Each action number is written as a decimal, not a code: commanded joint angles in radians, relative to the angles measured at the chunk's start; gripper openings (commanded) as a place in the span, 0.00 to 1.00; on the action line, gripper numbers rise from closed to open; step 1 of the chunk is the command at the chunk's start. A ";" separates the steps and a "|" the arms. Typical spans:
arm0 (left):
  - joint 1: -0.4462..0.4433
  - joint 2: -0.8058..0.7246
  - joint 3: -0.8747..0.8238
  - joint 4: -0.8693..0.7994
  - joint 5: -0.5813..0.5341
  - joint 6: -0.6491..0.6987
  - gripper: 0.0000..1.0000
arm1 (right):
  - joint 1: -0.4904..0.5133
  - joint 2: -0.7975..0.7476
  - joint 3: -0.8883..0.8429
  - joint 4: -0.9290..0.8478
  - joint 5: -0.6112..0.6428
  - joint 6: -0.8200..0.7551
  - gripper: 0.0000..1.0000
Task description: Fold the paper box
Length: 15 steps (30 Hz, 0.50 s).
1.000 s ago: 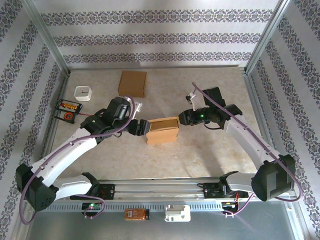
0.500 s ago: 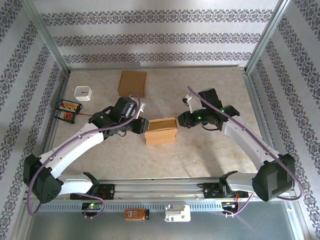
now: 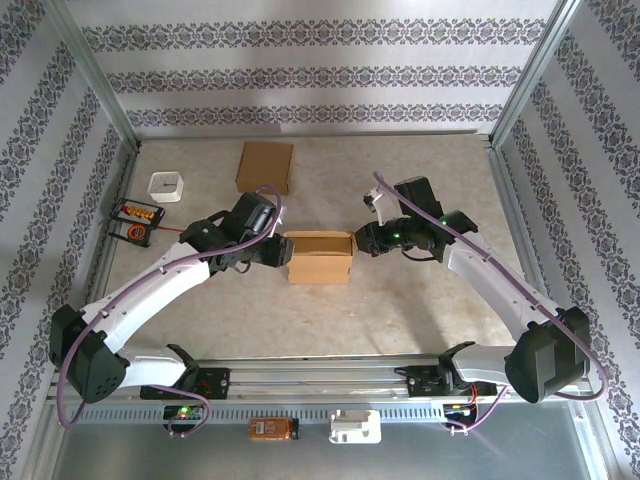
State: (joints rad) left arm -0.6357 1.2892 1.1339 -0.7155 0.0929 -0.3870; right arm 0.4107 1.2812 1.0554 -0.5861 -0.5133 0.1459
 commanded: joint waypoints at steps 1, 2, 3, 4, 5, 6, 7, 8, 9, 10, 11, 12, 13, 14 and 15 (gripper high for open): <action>-0.010 -0.007 0.020 -0.074 -0.065 0.000 0.38 | 0.008 -0.005 0.013 0.001 0.006 0.017 0.14; -0.010 -0.005 0.020 -0.076 -0.071 -0.002 0.36 | 0.008 -0.005 0.015 0.000 0.006 0.014 0.13; -0.010 -0.002 0.020 -0.071 -0.072 -0.003 0.35 | 0.008 -0.004 0.017 -0.001 0.006 0.013 0.13; -0.009 0.000 0.018 -0.062 -0.067 -0.004 0.34 | 0.008 -0.004 0.020 -0.002 0.008 0.011 0.13; -0.009 0.000 0.018 -0.051 -0.063 -0.005 0.34 | 0.007 -0.006 0.019 -0.003 0.007 0.008 0.13; -0.009 -0.001 0.016 -0.039 -0.061 -0.005 0.34 | 0.008 -0.006 0.019 -0.004 0.004 0.008 0.13; -0.009 -0.002 0.016 -0.025 -0.064 0.003 0.39 | 0.008 -0.007 0.018 -0.007 0.001 0.005 0.13; -0.009 -0.004 0.017 -0.010 -0.073 0.019 0.50 | 0.009 -0.009 0.018 -0.008 0.001 0.004 0.13; -0.009 -0.007 0.015 0.003 -0.086 0.039 0.59 | 0.008 -0.011 0.016 -0.007 0.001 0.001 0.13; -0.009 -0.010 0.014 0.020 -0.104 0.066 0.64 | 0.008 -0.014 0.014 -0.006 0.001 0.000 0.13; -0.009 -0.014 0.013 0.037 -0.128 0.096 0.65 | 0.008 -0.015 0.011 -0.005 0.002 -0.001 0.13; -0.009 -0.015 0.013 0.052 -0.146 0.126 0.66 | 0.008 -0.016 0.012 -0.006 0.001 -0.002 0.13; -0.009 -0.016 0.013 0.066 -0.160 0.166 0.66 | 0.009 -0.016 0.012 -0.007 0.000 -0.002 0.13; -0.007 -0.015 0.019 0.075 -0.165 0.202 0.66 | 0.009 -0.016 0.012 -0.008 -0.002 -0.003 0.13; -0.006 -0.011 0.028 0.077 -0.162 0.229 0.65 | 0.010 -0.016 0.011 -0.008 -0.002 -0.002 0.14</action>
State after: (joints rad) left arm -0.6357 1.2896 1.1339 -0.6907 -0.0181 -0.2810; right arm 0.4107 1.2789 1.0554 -0.5865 -0.5133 0.1509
